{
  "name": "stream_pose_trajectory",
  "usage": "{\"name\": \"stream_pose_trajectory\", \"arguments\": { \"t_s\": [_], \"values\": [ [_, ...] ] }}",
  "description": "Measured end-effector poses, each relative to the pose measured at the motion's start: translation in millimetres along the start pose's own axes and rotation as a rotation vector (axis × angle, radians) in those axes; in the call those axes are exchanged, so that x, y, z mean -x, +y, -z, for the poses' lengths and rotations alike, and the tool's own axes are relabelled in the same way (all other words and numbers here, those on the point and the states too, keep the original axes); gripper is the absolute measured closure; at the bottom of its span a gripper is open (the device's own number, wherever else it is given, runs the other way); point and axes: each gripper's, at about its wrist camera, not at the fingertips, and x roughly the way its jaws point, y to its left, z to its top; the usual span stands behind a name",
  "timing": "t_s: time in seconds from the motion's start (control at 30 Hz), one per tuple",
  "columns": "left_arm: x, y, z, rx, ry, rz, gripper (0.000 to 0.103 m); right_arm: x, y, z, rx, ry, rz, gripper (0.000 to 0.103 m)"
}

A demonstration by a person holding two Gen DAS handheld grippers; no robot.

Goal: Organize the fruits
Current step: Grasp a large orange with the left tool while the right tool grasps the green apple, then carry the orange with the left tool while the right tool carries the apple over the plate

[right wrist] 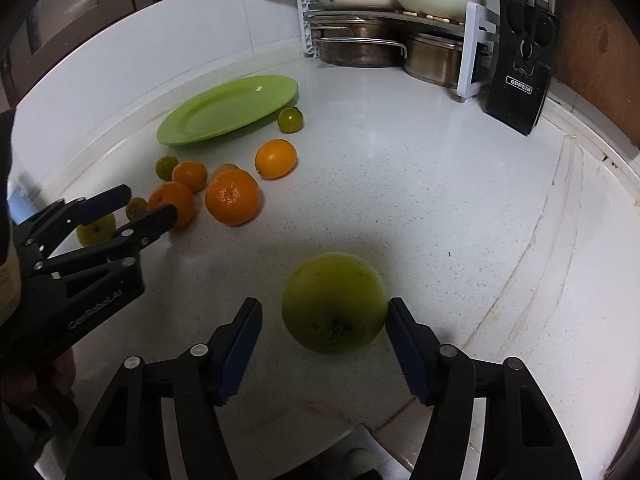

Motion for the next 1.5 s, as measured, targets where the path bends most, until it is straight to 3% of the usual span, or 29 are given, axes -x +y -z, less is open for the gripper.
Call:
{"name": "stream_pose_trajectory", "arguments": {
  "t_s": [0.3,0.83,1.23,1.5],
  "values": [
    [-12,2,1,0.011,0.044,0.046,0.061,-4,-3,-5,-0.019,0.003,0.02,0.051],
    [12,8,1,0.044,-0.01,0.073,0.062,14,6,-13,0.02,-0.054,0.024,0.052],
    [29,15,-7,0.153,-0.028,0.035,0.063,19,19,-41,0.128,-0.119,-0.098,0.052],
    [36,23,-26,0.213,-0.051,-0.026,0.063,7,24,-82,0.22,-0.139,-0.2,0.052]
  ]
}}
